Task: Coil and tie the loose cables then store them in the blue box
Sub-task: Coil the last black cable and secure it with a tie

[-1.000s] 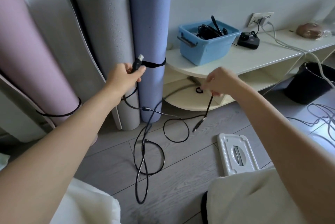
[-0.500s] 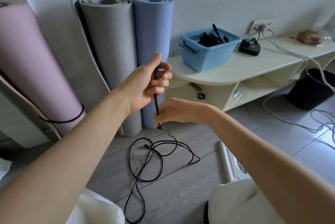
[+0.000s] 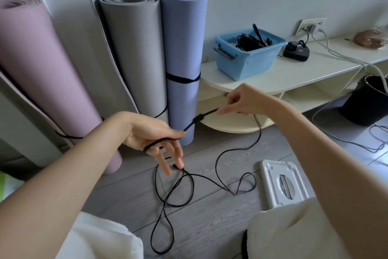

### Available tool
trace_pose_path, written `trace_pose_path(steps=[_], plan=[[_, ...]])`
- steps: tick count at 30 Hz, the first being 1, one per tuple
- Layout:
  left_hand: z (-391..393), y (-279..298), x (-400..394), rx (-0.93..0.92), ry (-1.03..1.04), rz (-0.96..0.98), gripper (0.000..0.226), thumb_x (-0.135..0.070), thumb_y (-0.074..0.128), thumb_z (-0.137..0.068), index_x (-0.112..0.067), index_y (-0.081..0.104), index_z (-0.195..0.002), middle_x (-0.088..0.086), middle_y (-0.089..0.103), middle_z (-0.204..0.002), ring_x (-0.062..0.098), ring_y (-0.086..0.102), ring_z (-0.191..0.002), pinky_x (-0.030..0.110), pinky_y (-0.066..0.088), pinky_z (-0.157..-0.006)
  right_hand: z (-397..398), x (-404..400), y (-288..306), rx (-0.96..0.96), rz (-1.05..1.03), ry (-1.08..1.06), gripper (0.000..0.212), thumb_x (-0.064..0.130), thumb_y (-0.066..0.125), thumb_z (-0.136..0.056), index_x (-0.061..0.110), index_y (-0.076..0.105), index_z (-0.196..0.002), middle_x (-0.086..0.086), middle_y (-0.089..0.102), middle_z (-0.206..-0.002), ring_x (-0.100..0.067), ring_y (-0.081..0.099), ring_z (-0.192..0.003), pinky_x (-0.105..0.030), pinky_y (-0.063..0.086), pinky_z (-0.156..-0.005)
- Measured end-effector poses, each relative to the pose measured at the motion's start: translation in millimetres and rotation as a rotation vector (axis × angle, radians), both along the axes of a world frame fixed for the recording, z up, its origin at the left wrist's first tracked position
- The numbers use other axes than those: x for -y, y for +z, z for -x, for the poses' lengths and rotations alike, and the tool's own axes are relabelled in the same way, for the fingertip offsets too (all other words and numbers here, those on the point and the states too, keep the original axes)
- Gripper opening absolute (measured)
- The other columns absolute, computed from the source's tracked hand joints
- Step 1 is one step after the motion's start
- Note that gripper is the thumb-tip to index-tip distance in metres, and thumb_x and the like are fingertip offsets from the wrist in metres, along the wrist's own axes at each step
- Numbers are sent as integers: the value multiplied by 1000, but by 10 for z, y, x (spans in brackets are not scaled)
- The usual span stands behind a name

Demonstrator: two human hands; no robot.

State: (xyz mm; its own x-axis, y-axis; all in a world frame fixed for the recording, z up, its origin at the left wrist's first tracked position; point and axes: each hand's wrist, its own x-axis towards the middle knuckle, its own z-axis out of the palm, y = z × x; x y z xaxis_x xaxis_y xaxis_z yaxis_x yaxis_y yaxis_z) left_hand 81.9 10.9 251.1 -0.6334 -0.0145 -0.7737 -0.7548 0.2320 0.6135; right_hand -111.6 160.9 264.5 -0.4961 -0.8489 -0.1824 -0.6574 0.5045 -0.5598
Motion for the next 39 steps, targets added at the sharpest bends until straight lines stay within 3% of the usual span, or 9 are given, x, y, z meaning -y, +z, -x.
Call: trace_pose_path(steps=[6, 9, 13, 17, 20, 22, 28, 33, 39], plan=[[60, -195, 165, -132, 565, -183, 54, -39, 31, -101, 8, 56, -105, 20, 62, -108, 37, 70, -70, 24, 56, -54, -71, 214, 24, 41, 289, -257, 28, 28, 66, -85, 12, 58, -63, 0, 44, -55, -12, 34, -49, -21, 29, -47], [199, -179, 129, -285, 731, -352, 55, -45, 21, -101, -2, 54, -111, 15, 53, -123, 39, 69, -74, 33, 58, -59, -311, 331, 148, 448, 406, -206, 21, 9, 45, -93, 5, 62, -81, 0, 39, -59, -9, 26, -46, -17, 20, -39], [348, -146, 118, -380, 811, -509, 58, -51, 15, -99, -11, 45, -128, 11, 39, -144, 52, 51, -112, 58, 53, -60, -518, 305, 155, 889, 472, -14, 24, -4, 40, -93, 2, 63, -99, -5, 46, -66, -11, 30, -51, -18, 30, -44], [438, -96, 71, -483, 898, -561, 53, -49, 20, -100, -12, 55, -113, 7, 45, -143, 46, 49, -119, 67, 39, -70, -601, 199, 7, 805, 209, 131, 27, 15, 42, -99, 29, 59, -115, 0, 43, -60, -7, 23, -43, -15, 16, -38], [455, -10, 48, -598, 998, -614, 51, -46, 19, -100, -13, 57, -95, 4, 45, -144, 39, 65, -90, 65, 41, -66, -548, 117, -42, 764, 164, 199, 31, 17, 41, -99, 23, 55, -127, -1, 29, -57, -8, 19, -45, -15, 12, -37], [471, 30, -1, -700, 942, -673, 51, -46, 19, -100, -12, 56, -108, 1, 42, -146, 35, 70, -72, 52, 55, -60, -540, 70, -56, 717, 129, 234, 29, 20, 40, -100, 16, 60, -120, -1, 25, -56, -7, 19, -44, -17, 11, -38], [443, 168, -121, -820, 468, -691, 59, -51, 25, -91, -15, 61, -120, -3, 62, -126, 20, 71, -89, 20, 57, -71, -572, 53, -172, 452, -234, 246, 63, 59, 39, -90, 4, 61, -67, 0, 28, -45, -14, 18, -43, -25, 21, -48], [243, 140, -226, -446, -52, -403, 61, -54, 23, -84, -25, 50, -130, -17, 55, -132, 26, 71, -85, 16, 56, -67, -283, 22, -119, 110, -264, 104, 29, 30, 56, -85, 8, 53, -66, -1, 32, -52, -12, 27, -42, -17, 27, -40], [159, -66, -56, -178, 53, -191, 61, -61, 36, -79, -29, 47, -130, -27, 53, -129, 34, 65, -102, 15, 51, -80, -32, -66, 54, 106, -32, -125, 58, 51, 72, -71, 20, 30, -47, 2, 20, -49, -14, 18, -45, -23, 19, -48]])
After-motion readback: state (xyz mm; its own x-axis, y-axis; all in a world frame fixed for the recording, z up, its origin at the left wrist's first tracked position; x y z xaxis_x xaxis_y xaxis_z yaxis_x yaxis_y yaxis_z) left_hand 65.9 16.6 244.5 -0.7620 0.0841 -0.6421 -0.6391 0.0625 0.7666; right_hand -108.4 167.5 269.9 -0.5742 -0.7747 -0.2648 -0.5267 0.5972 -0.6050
